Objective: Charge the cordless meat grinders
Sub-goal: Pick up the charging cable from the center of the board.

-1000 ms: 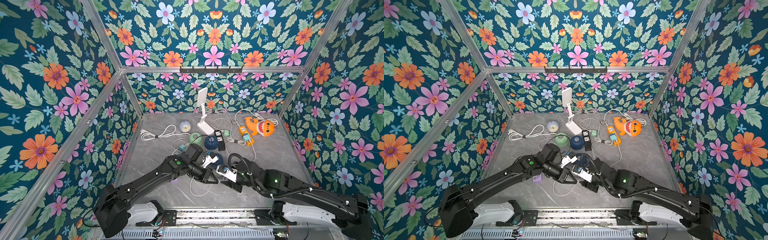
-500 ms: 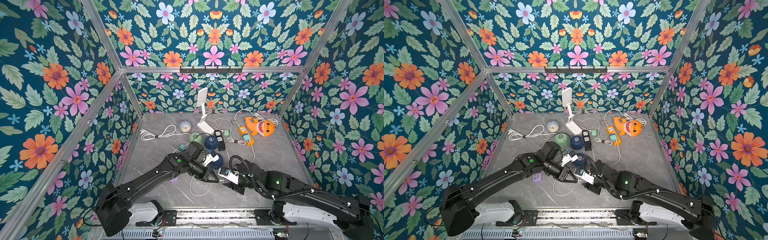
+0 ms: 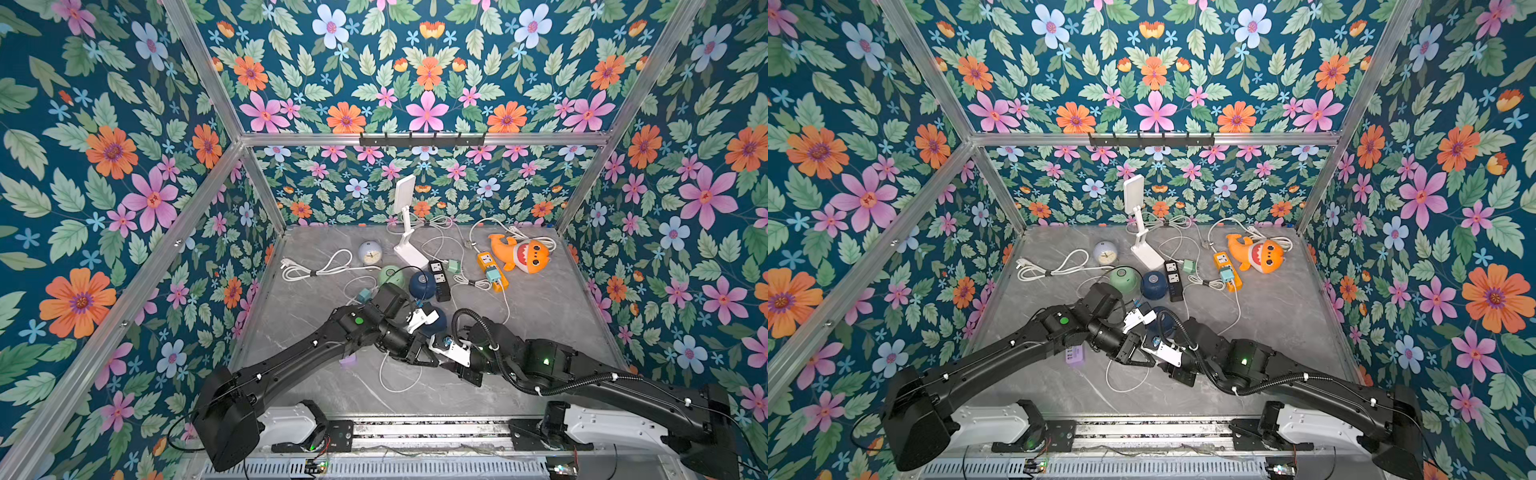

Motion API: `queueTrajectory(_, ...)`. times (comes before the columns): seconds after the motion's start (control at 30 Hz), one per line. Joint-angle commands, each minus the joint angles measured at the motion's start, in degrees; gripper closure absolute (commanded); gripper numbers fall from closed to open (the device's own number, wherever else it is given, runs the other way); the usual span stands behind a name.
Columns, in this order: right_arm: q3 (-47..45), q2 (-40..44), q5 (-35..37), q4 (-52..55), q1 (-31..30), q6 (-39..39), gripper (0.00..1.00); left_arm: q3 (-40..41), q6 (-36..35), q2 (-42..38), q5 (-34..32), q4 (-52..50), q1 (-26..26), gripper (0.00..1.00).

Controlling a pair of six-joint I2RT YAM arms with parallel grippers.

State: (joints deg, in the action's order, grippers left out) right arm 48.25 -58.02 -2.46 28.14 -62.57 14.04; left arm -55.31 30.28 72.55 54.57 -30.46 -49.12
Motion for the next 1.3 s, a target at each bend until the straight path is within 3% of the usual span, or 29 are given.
queueTrajectory(0.0,0.54,0.01,-0.61,-1.47,-0.01,0.63,0.63,-0.01,-0.05,0.22,1.62,0.40,-0.01,1.00)
queueTrajectory(0.43,0.90,-0.69,-1.14,-0.51,-0.10,0.90,0.72,0.02,0.70,0.31,2.04,1.18,-0.01,1.00)
queueTrajectory(0.67,0.77,-1.00,-1.06,-1.50,-0.12,0.73,0.89,0.26,0.83,0.48,2.30,1.67,-0.01,1.00)
queueTrajectory(0.7,0.68,-1.04,-1.00,-1.56,-0.10,0.70,0.92,0.30,0.92,0.49,2.20,1.79,0.00,0.93)
queueTrajectory(0.8,0.43,-0.79,-0.21,-1.04,-0.10,0.18,1.00,-0.15,1.31,0.35,0.28,1.81,0.74,0.59)
queueTrajectory(0.87,-0.04,0.01,1.79,-0.22,-0.10,-1.04,1.00,0.30,1.83,0.13,-1.04,1.81,3.05,0.49)
queueTrajectory(1.07,-4.35,5.52,11.05,2.32,0.36,-10.04,1.00,3.94,3.28,-1.49,-8.73,5.26,12.44,0.41)
queueTrajectory(1.13,-4.88,5.88,13.22,4.12,2.05,-13.53,1.00,4.16,2.52,-1.49,-14.66,7.32,12.78,0.28)
queueTrajectory(1.2,-3.47,4.27,13.26,6.77,6.98,-17.71,1.00,7.28,2.90,-2.77,-19.18,14.42,12.54,0.28)
queueTrajectory(1.27,-0.67,1.19,8.84,9.93,16.59,-23.69,1.00,13.01,3.46,-5.97,-26.83,25.67,11.54,0.27)
